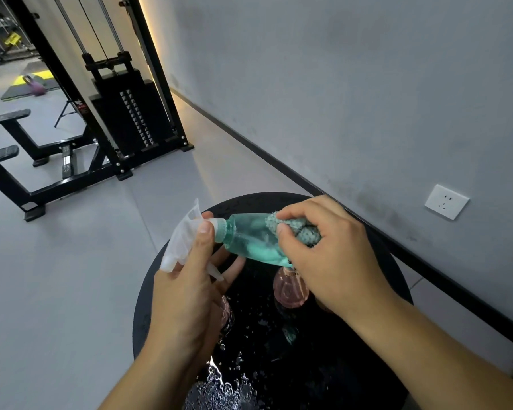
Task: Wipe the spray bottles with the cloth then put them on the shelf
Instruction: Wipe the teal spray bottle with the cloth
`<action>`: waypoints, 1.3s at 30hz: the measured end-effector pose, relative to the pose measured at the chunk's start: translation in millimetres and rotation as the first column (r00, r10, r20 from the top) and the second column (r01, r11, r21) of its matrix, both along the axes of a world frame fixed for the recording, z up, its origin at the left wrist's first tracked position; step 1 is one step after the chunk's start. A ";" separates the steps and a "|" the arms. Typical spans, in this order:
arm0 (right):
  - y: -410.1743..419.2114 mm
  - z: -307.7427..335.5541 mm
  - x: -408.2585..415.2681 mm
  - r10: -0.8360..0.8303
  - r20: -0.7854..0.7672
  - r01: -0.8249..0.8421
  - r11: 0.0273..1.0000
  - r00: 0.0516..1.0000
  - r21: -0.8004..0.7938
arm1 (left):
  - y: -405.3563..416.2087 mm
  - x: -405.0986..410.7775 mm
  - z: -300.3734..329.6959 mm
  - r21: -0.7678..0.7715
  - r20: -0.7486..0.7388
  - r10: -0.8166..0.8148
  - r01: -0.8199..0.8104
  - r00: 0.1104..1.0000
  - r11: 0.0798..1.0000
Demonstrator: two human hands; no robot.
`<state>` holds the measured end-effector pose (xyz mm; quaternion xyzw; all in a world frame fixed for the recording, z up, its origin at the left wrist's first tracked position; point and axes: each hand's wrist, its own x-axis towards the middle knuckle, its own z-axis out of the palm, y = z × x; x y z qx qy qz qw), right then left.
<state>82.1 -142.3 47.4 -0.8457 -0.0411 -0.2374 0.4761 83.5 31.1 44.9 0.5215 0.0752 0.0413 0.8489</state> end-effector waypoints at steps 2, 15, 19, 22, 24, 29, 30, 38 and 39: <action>2.9 0.1 -1.9 0.017 0.025 -0.017 1.000 1.000 -0.004 | -0.8 -0.1 1.3 0.005 0.009 0.003 -0.003 1.000 1.000; 7.1 0.0 -3.6 0.060 0.008 -0.060 0.998 0.998 0.016 | 0.0 -1.3 6.4 0.015 -0.016 0.025 -0.025 1.000 1.000; 4.1 -0.1 -0.6 0.018 -0.006 -0.018 1.000 1.000 0.020 | 3.2 0.1 8.2 -0.006 -0.026 0.034 -0.034 0.999 0.999; -0.9 -2.9 3.7 -0.068 -0.033 0.069 0.997 0.997 0.039 | 3.6 0.9 8.9 -0.024 -0.023 0.042 -0.042 0.999 0.999; 0.6 -2.6 2.2 -0.039 -0.022 0.040 0.998 0.999 0.048 | 2.0 0.6 8.5 -0.023 -0.022 0.044 -0.045 0.999 0.999; 4.6 1.8 -1.8 0.019 0.002 -0.019 1.000 1.000 0.017 | 3.5 2.1 7.8 -0.025 -0.015 0.037 -0.038 0.999 0.999; 2.4 1.1 -0.3 -0.012 -0.014 0.012 1.000 1.000 0.023 | 5.0 3.3 7.9 -0.035 -0.015 0.041 -0.041 0.999 0.999; 1.7 0.2 -0.4 -0.035 -0.015 0.035 0.999 0.999 0.024 | 4.1 3.6 5.2 -0.039 -0.036 0.028 -0.030 0.999 0.999; 3.1 1.4 -1.8 -0.010 -0.005 0.010 1.000 1.000 0.010 | 4.0 3.6 4.3 -0.035 -0.037 0.022 -0.023 0.999 0.999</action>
